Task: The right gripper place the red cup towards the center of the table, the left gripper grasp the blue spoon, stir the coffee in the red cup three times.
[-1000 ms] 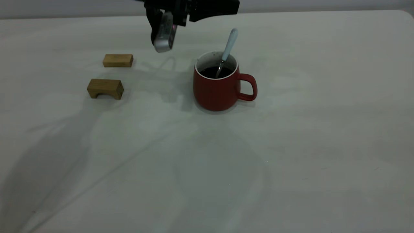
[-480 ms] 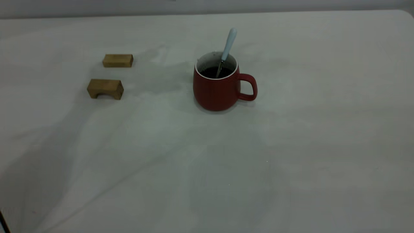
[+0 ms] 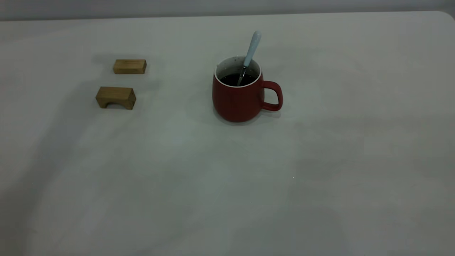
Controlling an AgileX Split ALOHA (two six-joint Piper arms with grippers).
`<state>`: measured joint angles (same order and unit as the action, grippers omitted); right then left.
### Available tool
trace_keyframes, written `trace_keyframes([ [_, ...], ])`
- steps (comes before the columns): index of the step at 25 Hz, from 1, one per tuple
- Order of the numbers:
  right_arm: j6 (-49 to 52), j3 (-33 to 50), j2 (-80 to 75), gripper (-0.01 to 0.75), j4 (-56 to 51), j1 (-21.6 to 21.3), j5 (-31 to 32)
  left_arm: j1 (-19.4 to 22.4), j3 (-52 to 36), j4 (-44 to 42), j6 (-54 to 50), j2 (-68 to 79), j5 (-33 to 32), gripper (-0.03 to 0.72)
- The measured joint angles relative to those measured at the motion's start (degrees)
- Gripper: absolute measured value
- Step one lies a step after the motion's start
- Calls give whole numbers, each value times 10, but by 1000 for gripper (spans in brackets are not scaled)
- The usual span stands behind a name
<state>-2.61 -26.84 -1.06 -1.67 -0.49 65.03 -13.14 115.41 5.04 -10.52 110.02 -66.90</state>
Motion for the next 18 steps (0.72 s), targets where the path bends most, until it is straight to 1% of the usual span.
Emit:
trace_keyframes([
  [2, 0, 0, 0, 237, 0, 0, 0, 0, -44, -14, 17, -46, 0, 438],
  [5, 0, 0, 0, 237, 0, 0, 0, 0, -147, -37, 22, -131, 0, 438],
  [11, 0, 0, 0, 237, 0, 0, 0, 0, -396, -86, -15, -333, 0, 438],
  [16, 0, 0, 0, 237, 0, 0, 0, 0, -576, -129, -3, -524, 0, 438],
  [18, 0, 0, 0, 237, 0, 0, 0, 3, -644, -133, 7, -605, 0, 438],
])
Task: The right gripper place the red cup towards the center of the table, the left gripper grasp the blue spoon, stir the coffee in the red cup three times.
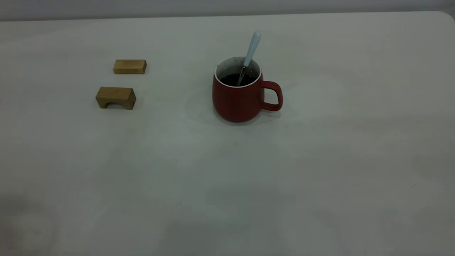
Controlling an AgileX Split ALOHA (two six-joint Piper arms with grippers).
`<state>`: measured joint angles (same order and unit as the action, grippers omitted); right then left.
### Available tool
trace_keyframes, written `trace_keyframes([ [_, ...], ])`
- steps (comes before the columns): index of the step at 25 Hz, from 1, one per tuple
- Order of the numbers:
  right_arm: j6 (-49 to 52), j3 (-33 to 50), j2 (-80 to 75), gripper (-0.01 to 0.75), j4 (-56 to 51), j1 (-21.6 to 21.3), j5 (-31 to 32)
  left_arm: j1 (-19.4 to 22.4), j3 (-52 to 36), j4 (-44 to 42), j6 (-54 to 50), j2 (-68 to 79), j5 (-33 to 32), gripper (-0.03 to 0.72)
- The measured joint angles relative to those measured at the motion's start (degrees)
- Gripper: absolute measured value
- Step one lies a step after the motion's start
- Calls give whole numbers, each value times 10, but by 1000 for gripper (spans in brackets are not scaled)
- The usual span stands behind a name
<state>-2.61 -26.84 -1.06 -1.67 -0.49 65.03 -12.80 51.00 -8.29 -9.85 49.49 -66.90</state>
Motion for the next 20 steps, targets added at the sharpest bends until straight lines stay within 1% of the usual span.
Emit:
trace_keyframes([
  [2, 0, 0, 0, 237, 0, 0, 0, 22, -53, 1, 4, -70, 0, 438],
  [4, 0, 0, 0, 237, 0, 0, 0, 58, -101, 1, 4, -142, 1, 438],
  [7, 0, 0, 0, 237, 0, 0, 0, 98, -148, 1, 4, -235, 3, 438],
  [11, 0, 0, 0, 237, 0, 0, 0, 133, -183, 0, 4, -335, 3, 438],
  [14, 0, 0, 0, 237, 0, 0, 0, 150, -206, 1, 4, -385, 5, 438],
  [16, 0, 0, 0, 237, 0, 0, 0, 151, -221, 8, 4, -413, 17, 438],
  [20, 0, 0, 0, 237, 0, 0, 0, 151, -229, 21, 7, -457, 18, 438],
])
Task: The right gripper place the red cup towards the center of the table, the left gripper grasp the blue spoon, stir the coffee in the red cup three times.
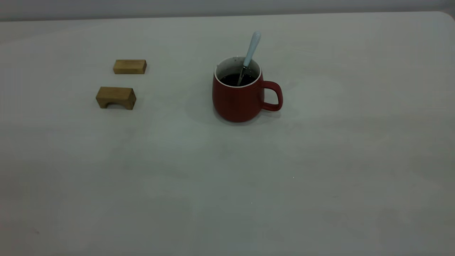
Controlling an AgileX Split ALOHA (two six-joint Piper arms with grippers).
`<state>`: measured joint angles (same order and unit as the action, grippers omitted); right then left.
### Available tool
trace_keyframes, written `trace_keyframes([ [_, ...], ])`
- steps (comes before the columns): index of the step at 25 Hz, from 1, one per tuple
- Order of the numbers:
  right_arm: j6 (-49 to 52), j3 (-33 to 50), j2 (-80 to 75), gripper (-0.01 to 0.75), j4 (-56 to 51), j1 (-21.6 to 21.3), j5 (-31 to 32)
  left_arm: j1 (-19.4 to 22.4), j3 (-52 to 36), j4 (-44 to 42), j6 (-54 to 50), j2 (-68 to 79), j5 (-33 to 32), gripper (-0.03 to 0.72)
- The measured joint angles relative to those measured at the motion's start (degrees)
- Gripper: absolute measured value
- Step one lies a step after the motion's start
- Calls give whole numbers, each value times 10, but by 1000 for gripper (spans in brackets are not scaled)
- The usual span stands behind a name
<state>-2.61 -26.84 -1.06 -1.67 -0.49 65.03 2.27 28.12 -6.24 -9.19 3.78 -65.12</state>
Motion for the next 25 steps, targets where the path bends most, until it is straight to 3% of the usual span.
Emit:
trace_keyframes([
  [13, 0, 0, 0, 237, 0, 0, 0, 0, -2, 41, 77, -49, -1, 438],
  [25, 0, 0, 0, 237, 0, 0, 0, 0, -2, 45, 85, -49, -1, 438],
])
